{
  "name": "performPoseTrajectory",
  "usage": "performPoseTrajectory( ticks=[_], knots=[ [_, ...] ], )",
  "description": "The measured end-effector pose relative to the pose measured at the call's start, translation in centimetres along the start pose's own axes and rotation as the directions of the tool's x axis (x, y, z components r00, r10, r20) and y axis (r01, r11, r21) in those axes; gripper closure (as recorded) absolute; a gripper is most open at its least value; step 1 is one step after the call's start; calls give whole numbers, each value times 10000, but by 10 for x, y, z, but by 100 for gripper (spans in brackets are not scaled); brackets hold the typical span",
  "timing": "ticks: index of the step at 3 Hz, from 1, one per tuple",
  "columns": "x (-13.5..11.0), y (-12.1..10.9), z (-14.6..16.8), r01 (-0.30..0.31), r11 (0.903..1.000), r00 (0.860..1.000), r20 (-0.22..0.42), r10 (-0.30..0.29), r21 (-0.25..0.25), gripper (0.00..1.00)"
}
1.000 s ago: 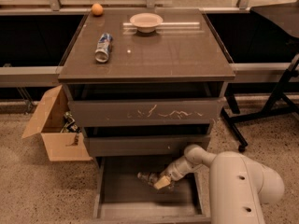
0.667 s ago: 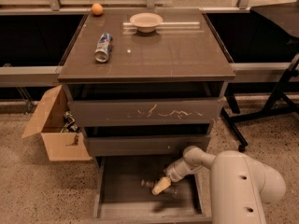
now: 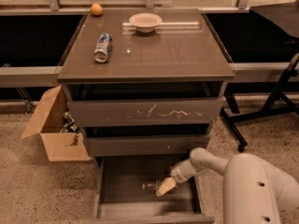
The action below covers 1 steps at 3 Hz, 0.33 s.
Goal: Place water bottle into bottom drawer
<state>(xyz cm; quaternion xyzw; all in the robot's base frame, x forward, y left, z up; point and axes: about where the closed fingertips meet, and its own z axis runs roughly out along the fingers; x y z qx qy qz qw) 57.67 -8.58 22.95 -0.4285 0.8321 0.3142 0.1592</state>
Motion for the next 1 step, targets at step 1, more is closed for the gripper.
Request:
performPoseTrajectory(
  ticks=[1],
  knots=[
    [6,9,-38,128,9999,9963,856,-122,-70,0]
  ],
)
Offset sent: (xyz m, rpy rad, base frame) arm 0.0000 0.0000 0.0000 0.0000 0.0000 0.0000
